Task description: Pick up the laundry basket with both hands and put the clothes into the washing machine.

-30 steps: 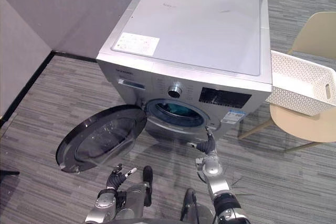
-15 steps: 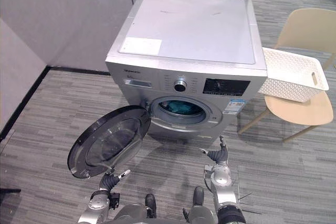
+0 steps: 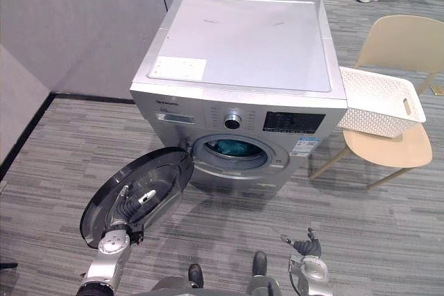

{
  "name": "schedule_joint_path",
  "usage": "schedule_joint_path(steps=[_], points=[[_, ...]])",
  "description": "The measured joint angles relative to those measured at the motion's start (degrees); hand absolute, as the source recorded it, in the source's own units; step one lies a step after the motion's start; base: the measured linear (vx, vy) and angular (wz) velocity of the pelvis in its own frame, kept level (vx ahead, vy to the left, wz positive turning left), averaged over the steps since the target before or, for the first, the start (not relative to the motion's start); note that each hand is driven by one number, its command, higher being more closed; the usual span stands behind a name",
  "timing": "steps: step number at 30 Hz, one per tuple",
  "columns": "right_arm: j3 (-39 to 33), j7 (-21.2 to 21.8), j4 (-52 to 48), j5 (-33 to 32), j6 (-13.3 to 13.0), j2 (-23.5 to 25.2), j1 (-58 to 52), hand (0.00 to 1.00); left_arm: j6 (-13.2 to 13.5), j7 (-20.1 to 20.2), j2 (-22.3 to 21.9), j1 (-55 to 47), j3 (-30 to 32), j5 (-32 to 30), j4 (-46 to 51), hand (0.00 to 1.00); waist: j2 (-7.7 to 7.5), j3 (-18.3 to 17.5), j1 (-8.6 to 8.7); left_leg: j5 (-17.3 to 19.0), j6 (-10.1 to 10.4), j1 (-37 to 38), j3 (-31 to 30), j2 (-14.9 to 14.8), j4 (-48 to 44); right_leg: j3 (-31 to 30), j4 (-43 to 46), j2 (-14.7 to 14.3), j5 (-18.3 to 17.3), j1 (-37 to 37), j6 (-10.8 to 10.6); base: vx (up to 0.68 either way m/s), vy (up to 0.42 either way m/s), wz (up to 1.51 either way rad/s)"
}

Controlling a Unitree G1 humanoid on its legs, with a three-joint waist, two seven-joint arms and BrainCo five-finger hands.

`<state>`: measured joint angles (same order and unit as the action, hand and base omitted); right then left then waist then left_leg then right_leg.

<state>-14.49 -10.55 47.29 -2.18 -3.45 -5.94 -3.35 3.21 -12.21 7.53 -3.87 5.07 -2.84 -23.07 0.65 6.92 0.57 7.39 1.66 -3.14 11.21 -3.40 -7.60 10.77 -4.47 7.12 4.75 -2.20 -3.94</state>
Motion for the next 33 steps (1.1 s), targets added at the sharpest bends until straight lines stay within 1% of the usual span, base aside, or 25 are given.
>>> schedule_joint_path(steps=[3,6,7,9,10,11,12,14,15,17,21,22,24,26,29,30,32,33], points=[[0.5,0.8,-2.0,0.0,-0.2,0.0,-1.0,0.0,0.0,-0.2,0.0,-0.1,0.7,-0.1,3.3,0.0,-0.1,-1.0,0.09,-0.4,-0.1,0.1,-0.1,0.4,1.1,0.0,-0.6,0.1,0.0,0.0,0.0,0.02,-0.001,0.03],[1.2,0.8,-2.0,0.1,-0.2,0.0,-1.3,0.0,0.3,-0.6,0.3,0.3,4.6,-0.1,5.9,0.0,-0.23,-1.4,0.18,-0.6,0.0,0.6,-0.1,0.4,1.8,0.1,-0.7,-0.1,0.0,0.1,0.0,0.02,-0.007,-0.02],[1.2,0.9,-2.1,0.2,-0.2,0.0,-1.6,0.0,0.6,-0.8,1.0,0.8,6.2,0.0,6.6,0.0,-0.23,-1.4,0.17,-0.6,0.0,0.6,-0.1,0.4,1.8,0.1,-0.8,-0.2,0.0,0.1,0.0,0.0,0.0,0.0],[1.3,0.9,-2.3,0.5,-0.2,-0.1,-2.0,0.0,1.4,-1.7,2.8,1.5,7.5,0.0,7.0,0.0,-0.25,-1.4,0.1,-0.6,0.0,0.6,-0.2,0.4,1.8,0.2,-0.7,-0.2,0.0,0.2,0.0,0.0,0.0,0.0],[1.4,1.1,-2.4,0.6,-0.2,0.0,-2.3,0.0,1.7,-2.2,4.5,2.1,9.1,0.0,7.0,0.0,-0.29,-1.4,0.07,-0.6,0.0,0.6,-0.2,0.4,1.8,0.2,-0.7,-0.2,0.0,0.2,0.0,0.0,0.0,0.0],[1.4,1.5,-2.7,0.6,-0.2,-0.1,-2.7,0.0,1.7,-3.0,6.4,2.9,10.5,0.0,6.9,0.0,-0.34,-1.5,-0.02,-0.6,0.0,0.6,-0.3,0.4,1.8,0.2,-0.7,-0.2,0.0,0.2,0.0,0.0,0.0,0.0],[1.5,1.8,-2.8,0.6,-0.2,-0.1,-2.8,0.0,1.7,-3.2,7.3,3.0,11.3,0.0,6.8,0.0,-0.39,-1.5,-0.01,-0.6,0.0,0.6,-0.3,0.4,1.8,0.2,-0.7,-0.2,0.0,0.2,0.0,0.0,0.0,0.0],[2.1,2.0,-3.2,0.6,-0.4,-0.2,-3.6,0.0,1.7,-4.8,11.3,3.8,13.5,-1.2,5.4,0.0,-0.83,-1.8,-0.14,-0.6,0.0,0.4,-0.4,0.4,1.7,0.2,-0.6,-0.2,0.0,0.0,0.1,-0.03,-0.011,0.03],[2.2,2.0,-3.2,0.6,-0.4,-0.2,-3.7,0.0,1.7,-5.1,12.2,4.1,13.8,-1.4,4.7,0.0,-0.99,-1.9,-0.21,-0.6,0.0,0.2,-0.5,0.4,1.7,0.3,-0.6,-0.2,0.0,0.0,0.1,-0.04,-0.016,0.1],[2.6,2.0,-3.2,0.6,-0.5,-0.2,-4.4,0.0,1.6,-5.6,14.4,5.2,15.7,-3.4,2.6,0.0,-1.86,-2.3,-0.51,-1.0,0.0,-0.8,-1.2,0.4,1.6,0.8,-0.4,-0.1,-0.1,-0.9,0.2,-0.04,-0.021,0.14],[2.8,2.0,-3.2,0.6,-0.5,-0.2,-4.9,0.0,1.4,-5.8,17.1,6.3,17.4,-4.7,-0.9,0.0,-3.29,-2.5,-1.44,-1.3,0.0,-3.5,-2.1,0.4,1.0,1.7,0.4,-0.1,-0.2,-3.2,0.5,-0.05,-0.027,0.13],[2.8,2.0,-3.2,0.6,-0.5,-0.2,-4.8,0.0,0.9,-6.0,18.0,6.6,17.9,-4.9,-2.6,0.0,-3.56,-2.5,-1.41,-1.3,0.0,-4.1,-2.4,0.3,0.7,1.7,0.4,-0.1,-0.2,-3.4,0.5,-0.03,-0.018,0.13],[2.9,2.1,-3.2,0.6,-0.6,-0.2,-4.7,0.0,-0.5,-6.1,21.0,7.7,17.9,-7.7,-6.4,0.0,-4.68,-2.0,-1.47,-1.3,0.1,-5.4,-2.9,0.3,0.1,2.1,0.4,-0.1,-0.2,-4.3,0.5,-0.03,-0.017,0.13],[2.9,2.1,-3.2,0.6,-0.6,-0.2,-4.6,0.0,-0.8,-5.8,22.2,8.1,17.8,-9.4,-7.5,0.0,-5.41,-1.7,-1.49,-1.3,0.1,-6.6,-3.3,0.3,-0.5,2.5,0.5,-0.1,-0.2,-4.9,0.6,-0.03,-0.013,0.11],[3.3,2.2,-3.2,0.6,-0.7,-0.3,-3.3,0.0,-0.8,-4.3,24.9,11.9,16.8,-10.9,-10.8,0.0,-7.22,0.2,-1.49,-1.2,0.1,-10.4,-4.2,0.1,-2.8,3.3,0.5,-0.2,0.5,-7.1,1.5,-0.07,-0.008,0.15],[3.4,2.2,-3.3,0.6,-0.8,-0.3,-3.1,0.0,-0.8,-3.9,25.3,12.7,16.3,-10.9,-11.5,0.0,-7.52,0.6,-1.51,-1.2,0.1,-11.1,-4.4,0.0,-3.2,3.4,0.5,-0.3,0.6,-7.5,1.6,-0.07,-0.003,0.18],[3.9,3.1,-3.9,0.6,-1.3,-0.3,-2.6,0.0,-0.6,-2.4,26.0,16.1,12.8,-10.8,-14.1,0.0,-8.29,2.8,-1.52,-1.2,0.1,-12.8,-5.2,-0.3,-4.7,4.2,0.7,-0.4,0.9,-8.2,2.0,-0.09,-0.003,0.16],[4.1,3.1,-3.9,0.5,-1.3,-0.3,-2.5,0.0,-0.5,-2.1,26.0,16.7,11.8,-10.8,-14.7,0.0,-8.38,3.4,-1.48,-1.2,0.1,-13.1,-5.5,-0.3,-5.0,4.4,0.7,-0.5,1.0,-8.2,2.1,-0.11,-0.005,0.11]])
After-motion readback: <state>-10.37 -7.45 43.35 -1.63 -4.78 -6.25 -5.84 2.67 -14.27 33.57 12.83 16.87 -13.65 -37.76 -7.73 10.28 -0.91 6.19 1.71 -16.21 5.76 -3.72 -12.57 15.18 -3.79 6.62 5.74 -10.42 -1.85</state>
